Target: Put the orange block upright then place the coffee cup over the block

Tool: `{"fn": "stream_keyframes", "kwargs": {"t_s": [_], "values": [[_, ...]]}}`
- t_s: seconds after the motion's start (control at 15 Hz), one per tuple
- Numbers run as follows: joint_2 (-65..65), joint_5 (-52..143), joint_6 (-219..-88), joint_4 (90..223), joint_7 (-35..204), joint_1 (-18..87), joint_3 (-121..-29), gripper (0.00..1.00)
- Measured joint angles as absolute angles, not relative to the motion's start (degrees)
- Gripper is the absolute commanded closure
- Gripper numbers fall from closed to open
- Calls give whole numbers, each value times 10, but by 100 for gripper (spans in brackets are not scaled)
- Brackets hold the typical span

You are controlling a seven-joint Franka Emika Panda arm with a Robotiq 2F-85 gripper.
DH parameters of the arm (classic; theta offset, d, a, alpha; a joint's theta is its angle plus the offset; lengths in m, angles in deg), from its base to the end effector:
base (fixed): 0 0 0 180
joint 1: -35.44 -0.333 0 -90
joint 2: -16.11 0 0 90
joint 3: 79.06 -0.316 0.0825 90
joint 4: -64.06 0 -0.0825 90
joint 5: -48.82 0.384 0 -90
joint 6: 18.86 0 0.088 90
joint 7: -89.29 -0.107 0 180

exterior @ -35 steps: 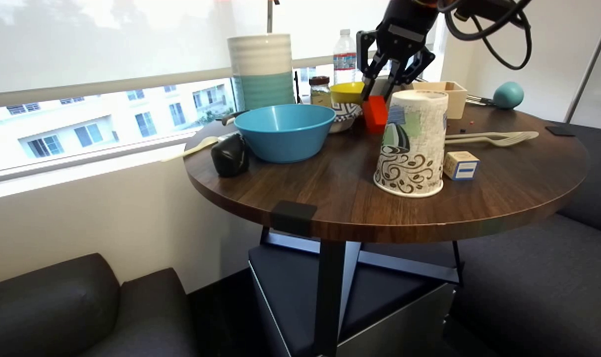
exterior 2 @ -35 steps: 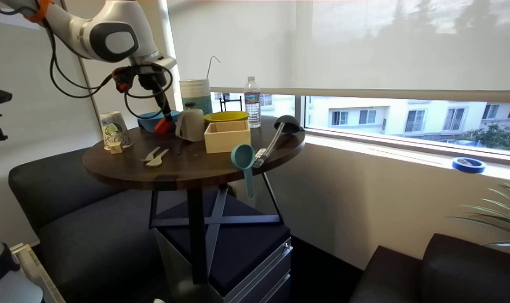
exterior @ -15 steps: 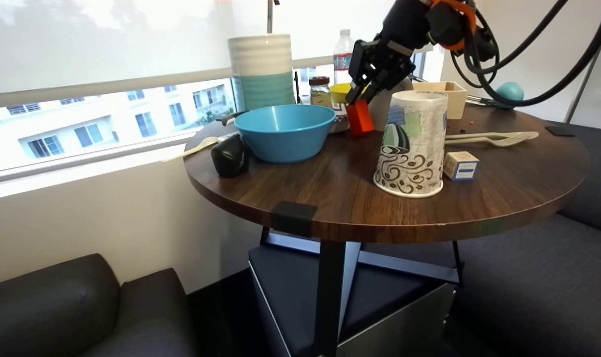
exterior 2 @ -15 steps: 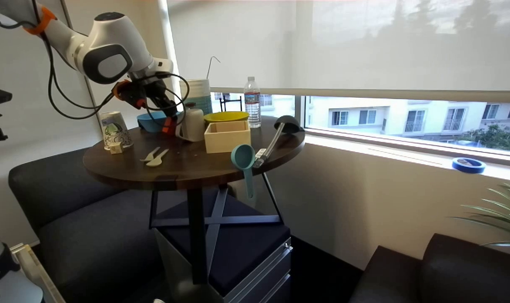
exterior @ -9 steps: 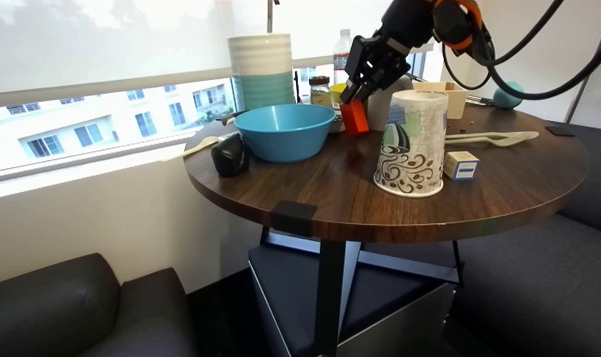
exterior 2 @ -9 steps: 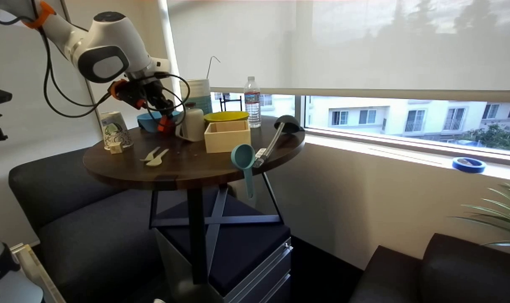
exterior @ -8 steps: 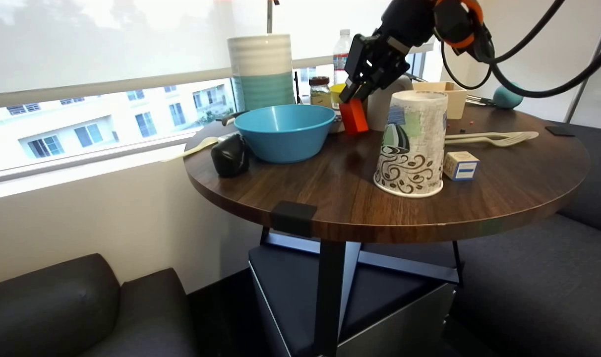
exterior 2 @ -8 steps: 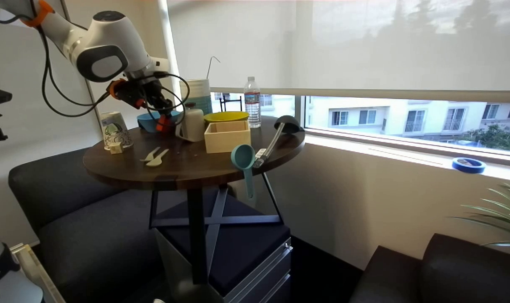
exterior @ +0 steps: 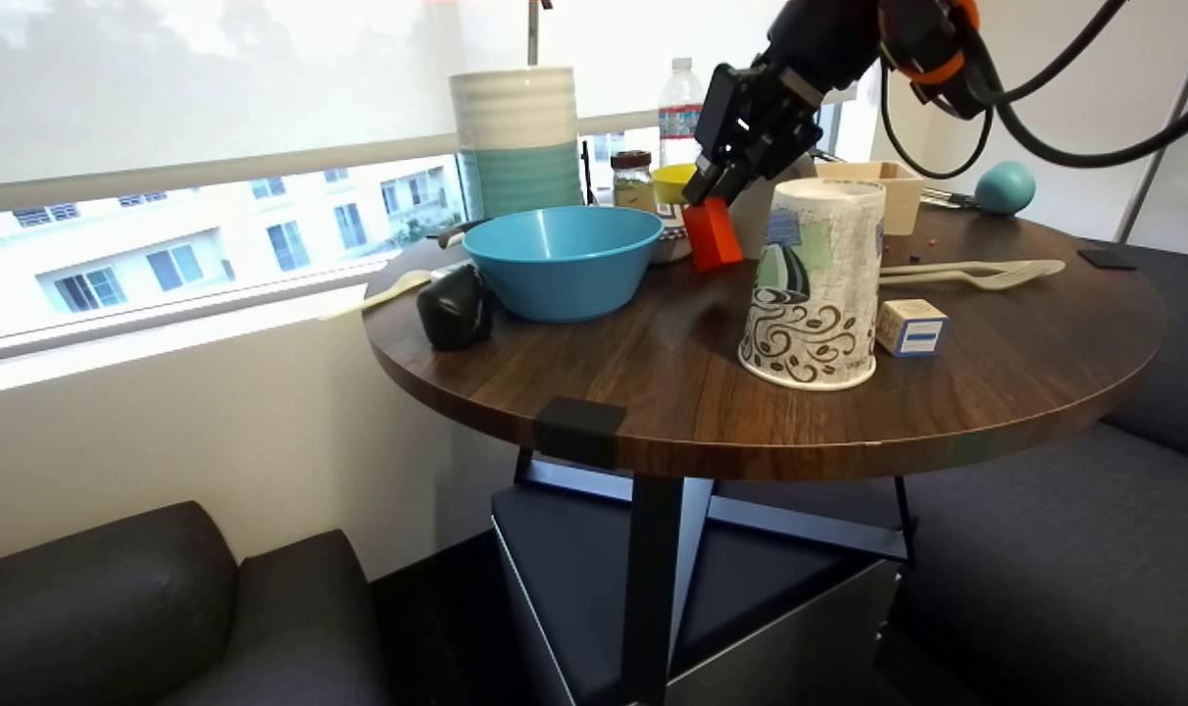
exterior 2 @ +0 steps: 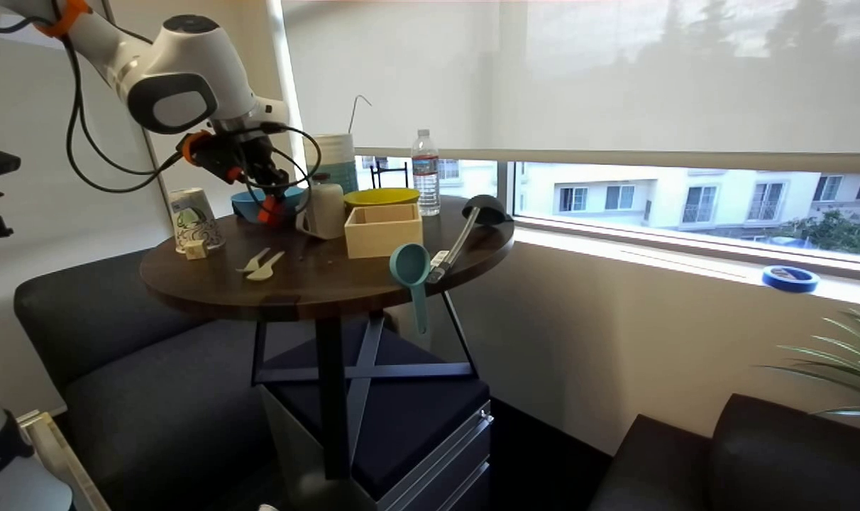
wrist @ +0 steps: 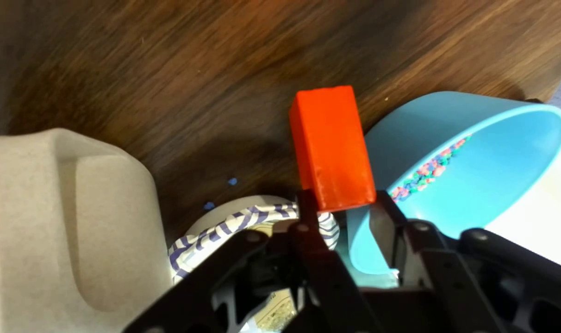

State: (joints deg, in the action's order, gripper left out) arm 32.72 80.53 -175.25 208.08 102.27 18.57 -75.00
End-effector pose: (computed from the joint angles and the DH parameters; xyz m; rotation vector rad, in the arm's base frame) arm 0.4623 0.0840 0.4355 -2.7011 0.0088 -0.6738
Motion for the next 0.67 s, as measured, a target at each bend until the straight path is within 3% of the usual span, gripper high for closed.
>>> {"fn": "stream_keyframes", "kwargs": {"t_s": [0.07,0.67], "values": [[327,806,-1752,2081,1022,186,-750,91],[332,826,-1762,2093,1118,178,-746,91]]}}
